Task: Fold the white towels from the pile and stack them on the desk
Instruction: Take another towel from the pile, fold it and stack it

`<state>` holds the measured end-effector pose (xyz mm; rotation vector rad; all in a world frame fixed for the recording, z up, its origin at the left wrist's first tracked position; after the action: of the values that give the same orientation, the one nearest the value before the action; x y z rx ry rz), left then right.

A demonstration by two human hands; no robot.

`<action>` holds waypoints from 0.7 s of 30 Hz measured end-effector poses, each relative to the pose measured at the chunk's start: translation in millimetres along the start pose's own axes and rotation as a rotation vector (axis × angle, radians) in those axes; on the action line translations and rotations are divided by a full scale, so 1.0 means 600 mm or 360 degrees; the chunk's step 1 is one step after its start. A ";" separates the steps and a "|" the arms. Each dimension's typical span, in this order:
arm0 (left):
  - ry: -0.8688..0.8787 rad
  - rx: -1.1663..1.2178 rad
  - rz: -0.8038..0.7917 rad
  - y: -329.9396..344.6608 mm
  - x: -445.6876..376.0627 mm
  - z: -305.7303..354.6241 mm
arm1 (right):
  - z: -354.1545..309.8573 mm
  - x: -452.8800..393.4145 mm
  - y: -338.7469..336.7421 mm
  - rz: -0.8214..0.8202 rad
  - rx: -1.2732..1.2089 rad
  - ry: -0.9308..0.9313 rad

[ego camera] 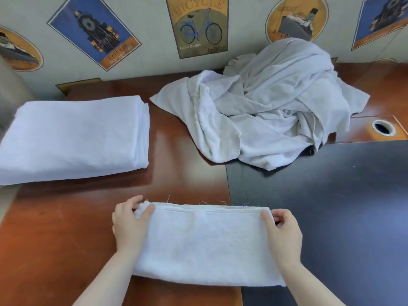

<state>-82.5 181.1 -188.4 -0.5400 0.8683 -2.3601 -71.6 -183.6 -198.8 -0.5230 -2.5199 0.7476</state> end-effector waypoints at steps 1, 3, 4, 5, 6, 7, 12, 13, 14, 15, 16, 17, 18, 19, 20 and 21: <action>0.0030 -0.0035 -0.0026 0.001 -0.004 0.001 | 0.000 -0.003 0.003 0.0006 -0.0006 0.0015; 0.0112 -0.0066 -0.0030 0.001 -0.002 0.003 | 0.000 -0.006 0.005 0.0046 0.0050 -0.0004; 0.0161 -0.0068 -0.0008 0.001 0.002 0.003 | -0.002 -0.006 0.005 0.0077 0.0104 -0.0024; 0.0195 -0.0068 0.0029 0.000 0.005 0.003 | -0.003 -0.005 0.005 0.0110 0.0159 -0.0050; 0.0214 -0.0063 0.0071 -0.001 0.008 0.003 | -0.005 -0.005 0.005 0.0145 0.0211 -0.0081; 0.0216 -0.0043 0.0115 -0.001 0.009 0.003 | -0.007 -0.006 0.005 0.0171 0.0263 -0.0110; 0.0130 -0.0239 0.0236 0.014 -0.011 0.011 | -0.011 -0.038 0.018 0.0078 0.0590 -0.0137; 0.0091 -0.0336 0.0233 0.016 -0.015 0.014 | -0.012 -0.042 0.021 0.0064 0.0671 -0.0144; 0.0054 -0.0415 0.0242 0.016 -0.018 0.017 | -0.015 -0.045 0.021 0.0072 0.0705 -0.0157; 0.0050 -0.0472 0.0267 0.012 -0.018 0.025 | -0.020 -0.045 0.019 0.0099 0.0684 -0.0174; 0.0104 -0.0496 0.0293 0.010 -0.014 0.035 | -0.027 -0.042 0.016 0.0158 0.0635 -0.0225; 0.0243 -0.0487 0.0307 0.011 -0.004 0.049 | -0.037 -0.035 0.012 0.0265 0.0606 -0.0378; 0.0462 -0.0458 0.0269 0.020 0.013 0.068 | -0.052 -0.021 0.014 0.0360 0.0631 -0.0612; 0.0727 -0.0447 0.0184 0.035 0.038 0.087 | -0.069 0.004 0.022 0.0416 0.0677 -0.0867; 0.0979 -0.0492 0.0059 0.058 0.070 0.101 | -0.081 0.035 0.043 0.0368 0.0707 -0.1131; 0.1158 -0.0609 -0.0085 0.084 0.105 0.106 | -0.086 0.071 0.073 0.0217 0.0781 -0.1373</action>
<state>-77.9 80.9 -166.9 0.1974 1.6566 -2.4649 -69.9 -108.3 -172.5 -0.2097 -2.8616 1.9063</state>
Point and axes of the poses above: each hand's wrist, its own x-axis away from the middle knuckle, its own y-axis out of the palm, z = x × y, the point moved 5 cm from there along -x, towards the middle knuckle, and after that the axes turned 3 degrees about x, right-handed, at the moved point
